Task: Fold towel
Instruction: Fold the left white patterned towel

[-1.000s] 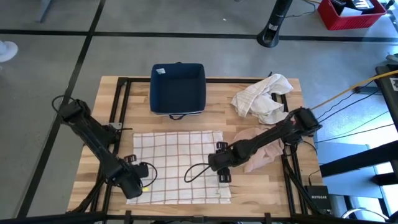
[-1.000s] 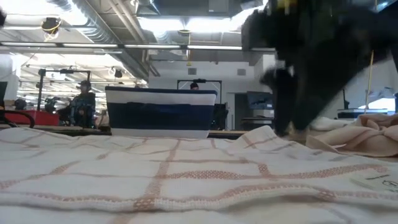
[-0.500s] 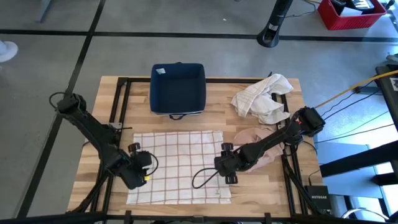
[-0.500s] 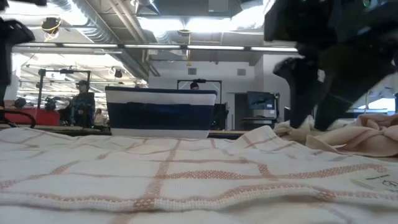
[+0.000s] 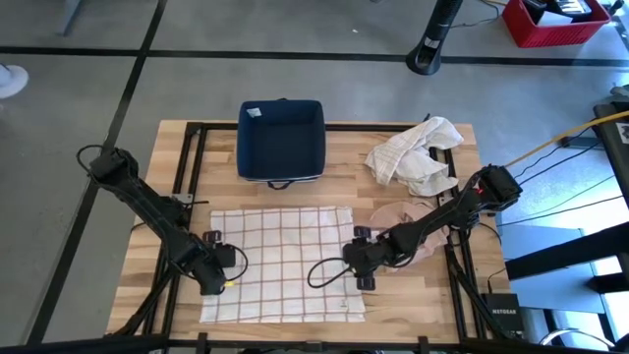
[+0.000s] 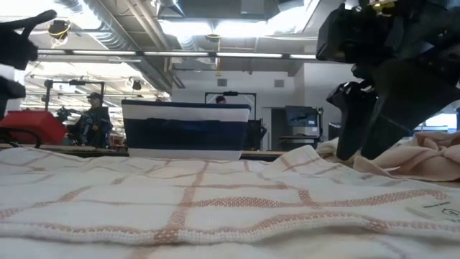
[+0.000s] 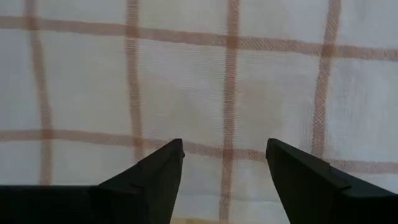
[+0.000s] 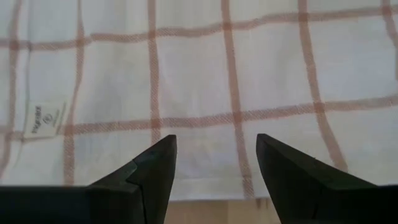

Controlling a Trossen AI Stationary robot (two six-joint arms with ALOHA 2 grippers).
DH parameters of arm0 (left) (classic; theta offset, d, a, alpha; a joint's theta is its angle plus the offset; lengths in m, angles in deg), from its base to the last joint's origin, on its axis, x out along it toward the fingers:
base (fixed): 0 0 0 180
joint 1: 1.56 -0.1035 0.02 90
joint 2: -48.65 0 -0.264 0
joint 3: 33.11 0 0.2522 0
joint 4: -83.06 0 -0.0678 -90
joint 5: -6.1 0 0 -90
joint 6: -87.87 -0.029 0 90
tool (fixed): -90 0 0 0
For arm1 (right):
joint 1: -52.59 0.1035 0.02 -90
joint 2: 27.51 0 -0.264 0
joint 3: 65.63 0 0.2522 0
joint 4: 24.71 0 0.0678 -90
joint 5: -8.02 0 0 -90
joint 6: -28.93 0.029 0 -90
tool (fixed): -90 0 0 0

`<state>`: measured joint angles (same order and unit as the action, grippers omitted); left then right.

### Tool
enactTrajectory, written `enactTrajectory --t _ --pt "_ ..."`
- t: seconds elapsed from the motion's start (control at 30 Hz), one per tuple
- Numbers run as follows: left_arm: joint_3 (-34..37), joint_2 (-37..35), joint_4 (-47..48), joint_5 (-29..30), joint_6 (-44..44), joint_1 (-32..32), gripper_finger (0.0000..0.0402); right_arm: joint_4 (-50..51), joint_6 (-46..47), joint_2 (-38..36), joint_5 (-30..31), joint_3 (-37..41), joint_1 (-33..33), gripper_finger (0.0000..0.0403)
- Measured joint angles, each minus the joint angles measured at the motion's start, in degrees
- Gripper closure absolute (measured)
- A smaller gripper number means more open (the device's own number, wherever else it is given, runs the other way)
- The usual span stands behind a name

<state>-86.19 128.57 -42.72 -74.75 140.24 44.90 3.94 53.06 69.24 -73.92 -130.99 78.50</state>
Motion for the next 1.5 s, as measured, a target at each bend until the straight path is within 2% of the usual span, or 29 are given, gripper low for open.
enactTrajectory --t 0.2,0.43,0.63,0.9,1.27,1.5 --pt "3.0 0.0 -1.0 0.9 -0.8 0.1 0.0176 -2.8 -0.2 0.0 -0.1 0.0 0.0 0.0178" --pt "6.0 -0.2 -6.2 1.8 0.0 0.1 0.0176 -2.9 -0.4 0.0 0.1 0.0 0.0 0.0178" --pt "6.0 -0.2 -5.6 1.5 1.0 0.1 0.0176 -1.7 -1.7 0.0 -1.1 0.0 0.0 0.0178" --pt "6.1 -0.1 -5.8 1.3 1.6 0.1 0.0176 0.1 -7.9 0.0 4.3 0.0 -0.1 0.0178" --pt "6.1 0.0 -5.5 0.4 1.6 0.0 0.0176 2.1 -6.9 5.8 3.3 -0.4 0.0 0.0178" --pt "5.5 0.1 -3.1 -1.5 4.4 0.0 0.0176 3.2 -5.0 6.1 2.9 -0.4 0.0 0.0178"
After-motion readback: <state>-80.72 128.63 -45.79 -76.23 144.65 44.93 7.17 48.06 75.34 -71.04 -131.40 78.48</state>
